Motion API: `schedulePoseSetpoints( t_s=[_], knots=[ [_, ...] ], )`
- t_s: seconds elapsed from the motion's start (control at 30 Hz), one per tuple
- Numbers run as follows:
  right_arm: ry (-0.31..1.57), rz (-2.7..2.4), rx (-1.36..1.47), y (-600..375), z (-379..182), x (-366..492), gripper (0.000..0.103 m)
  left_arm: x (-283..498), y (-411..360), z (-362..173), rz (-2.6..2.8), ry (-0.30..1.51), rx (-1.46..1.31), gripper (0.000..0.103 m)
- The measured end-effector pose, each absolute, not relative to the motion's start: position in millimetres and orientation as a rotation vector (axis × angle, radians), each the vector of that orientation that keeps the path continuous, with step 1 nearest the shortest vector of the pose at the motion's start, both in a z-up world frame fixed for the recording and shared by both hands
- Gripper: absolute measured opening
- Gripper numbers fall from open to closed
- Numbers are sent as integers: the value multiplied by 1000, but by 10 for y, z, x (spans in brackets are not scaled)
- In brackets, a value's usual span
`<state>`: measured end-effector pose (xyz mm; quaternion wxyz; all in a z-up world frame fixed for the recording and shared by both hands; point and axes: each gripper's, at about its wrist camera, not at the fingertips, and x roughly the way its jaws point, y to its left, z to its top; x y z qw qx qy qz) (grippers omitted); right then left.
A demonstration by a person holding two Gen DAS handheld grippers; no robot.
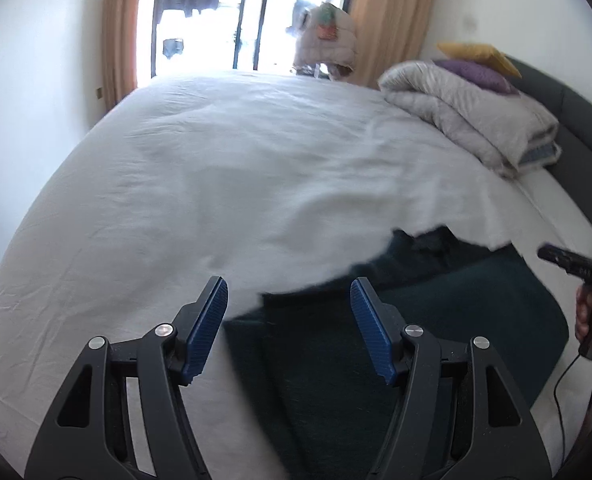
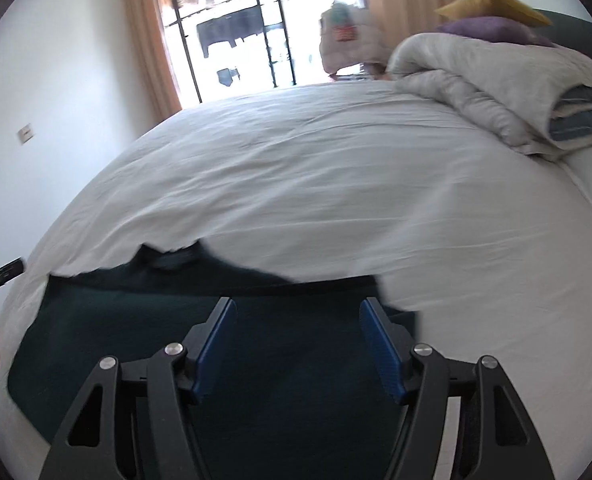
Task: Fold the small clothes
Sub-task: 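Open both tools and lift them off the folded sweater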
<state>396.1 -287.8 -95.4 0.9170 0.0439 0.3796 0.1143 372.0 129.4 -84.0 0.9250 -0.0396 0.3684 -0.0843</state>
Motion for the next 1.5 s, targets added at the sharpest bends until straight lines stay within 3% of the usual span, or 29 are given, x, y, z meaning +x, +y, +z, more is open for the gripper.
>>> schedulePoseSetpoints(
  t_s=[0.2,0.27,0.3,0.43,0.53,0.6,0.77,1.0,1.17,1.3,1.4,1.43,1.5],
  knots=[
    [904,273,169,-2642,-1329,4118,68,3776,731,-1350,-145,892,72,63],
    [942,212,210,-2764,-1509,4176,60,3775,733,-1584,-136,913,95,65],
    [929,221,266,-2879,-1567,4193,50,3731,760,-1614,-148,880,94,65],
    [893,164,384,-3237,-1600,4215,37,3669,763,-1617,-158,861,112,65],
    [867,61,362,-3353,-1504,4135,37,3615,802,-1599,-158,849,95,64],
    [844,-16,343,-3382,-1406,4010,50,3553,832,-1560,-138,847,111,64],
    [753,193,403,-3016,-1114,3459,55,3281,678,-1302,-48,782,214,64],
    [876,559,570,-2067,-1550,2842,56,2806,138,-1331,-158,784,283,65],
    [878,504,632,-2207,-1680,2693,50,2823,317,-1595,-175,845,171,70],
    [872,389,725,-2772,-1741,2692,24,2825,397,-1587,-196,844,135,70],
    [821,241,824,-3316,-1839,2490,17,2759,427,-1580,-197,826,118,70],
    [798,190,858,-3493,-1868,2420,9,2778,444,-1573,-199,827,109,70],
    [765,104,925,-3785,-1906,2293,9,2802,474,-1582,-192,831,96,69]
  ],
)
